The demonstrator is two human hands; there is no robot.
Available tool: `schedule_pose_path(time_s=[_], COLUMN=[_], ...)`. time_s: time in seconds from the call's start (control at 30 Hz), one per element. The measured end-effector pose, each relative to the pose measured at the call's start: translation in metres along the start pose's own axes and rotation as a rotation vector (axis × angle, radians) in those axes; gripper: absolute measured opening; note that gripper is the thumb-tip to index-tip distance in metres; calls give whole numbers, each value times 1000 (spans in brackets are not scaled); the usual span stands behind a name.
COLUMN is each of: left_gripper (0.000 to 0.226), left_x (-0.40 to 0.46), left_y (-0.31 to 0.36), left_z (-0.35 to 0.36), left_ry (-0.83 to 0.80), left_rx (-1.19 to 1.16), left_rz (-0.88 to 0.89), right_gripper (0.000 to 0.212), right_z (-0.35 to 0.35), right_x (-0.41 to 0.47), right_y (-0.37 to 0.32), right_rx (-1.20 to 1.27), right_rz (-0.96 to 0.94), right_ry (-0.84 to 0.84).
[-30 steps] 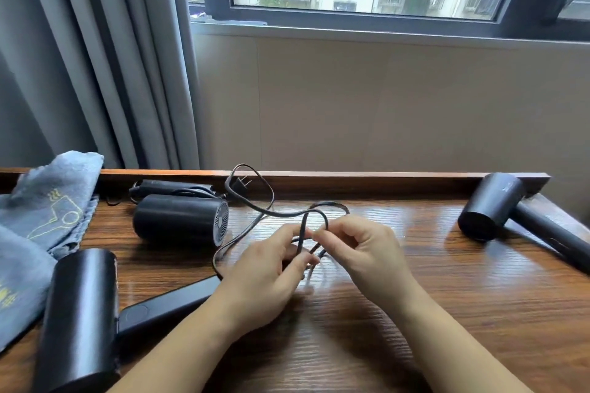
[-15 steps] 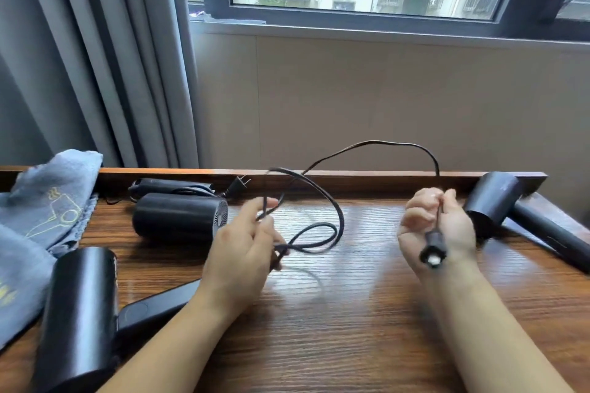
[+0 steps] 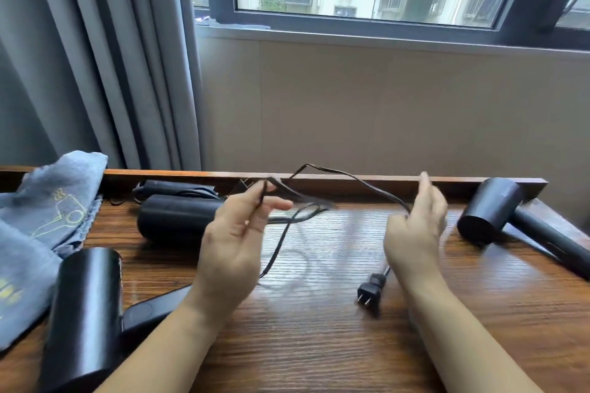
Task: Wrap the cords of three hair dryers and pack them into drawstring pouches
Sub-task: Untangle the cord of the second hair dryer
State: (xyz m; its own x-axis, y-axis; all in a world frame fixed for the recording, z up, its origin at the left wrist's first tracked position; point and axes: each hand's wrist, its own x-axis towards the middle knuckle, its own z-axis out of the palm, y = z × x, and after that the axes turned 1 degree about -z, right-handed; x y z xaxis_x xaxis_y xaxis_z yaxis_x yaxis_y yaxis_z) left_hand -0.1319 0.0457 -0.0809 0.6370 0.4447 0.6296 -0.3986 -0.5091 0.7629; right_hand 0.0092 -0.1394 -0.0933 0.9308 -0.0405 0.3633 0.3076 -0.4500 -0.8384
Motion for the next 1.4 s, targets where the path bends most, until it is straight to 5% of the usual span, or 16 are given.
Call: schedule_pose_path(time_s=[0.07,0.17,0.23,0.3,0.37,0.43,0.53,0.67,0.83,0.97,1.17,1.4], left_gripper=[24,20,17,18,18,19,34,70,57,42,56,49], left_x=[-4,-4,-5,-5,-6,-6,-6,-5,-3,-4,-9,-7], left_y=[-6,-11,-14,-16,-17,-17,-14,-11,-20,-15,-18,-16], left_z=[1,1,1,1,2,4,4,2,3,2,16,8], left_ry=[-15,-51,-77,-111,-165,-194,-90,143,97,-30,-383,-345], left_rx=[245,415,487,542,578,592,600,461,385,326,-63,75], left_rz=[233,409,437,443,454,466,421,194,-156,-212,-477,-322], right_gripper=[83,76,57,61,62,39,17,28,29,29,19,54], right_z=[-4,-11,-17,-17,-12,-6,-6,-16,-17,-17,-10,-7], right_x=[-5,-14,-20,-28,-36,-40,-34,-18,-11,-9,-19,-27], right_y=[-8,-14,-21,-26,-26,-26,-30,-36,-36,-34,-37,-36], right_rx=[90,201,290,387,366,359,620,923,1141,1224,1057,836], right_rz=[-157,-442,-654,-703,-572,-389,-129,185,492,573,612,439], right_ry=[132,115,-12,-323,-706,-899,-753,-419,-289,-321,-632,-802])
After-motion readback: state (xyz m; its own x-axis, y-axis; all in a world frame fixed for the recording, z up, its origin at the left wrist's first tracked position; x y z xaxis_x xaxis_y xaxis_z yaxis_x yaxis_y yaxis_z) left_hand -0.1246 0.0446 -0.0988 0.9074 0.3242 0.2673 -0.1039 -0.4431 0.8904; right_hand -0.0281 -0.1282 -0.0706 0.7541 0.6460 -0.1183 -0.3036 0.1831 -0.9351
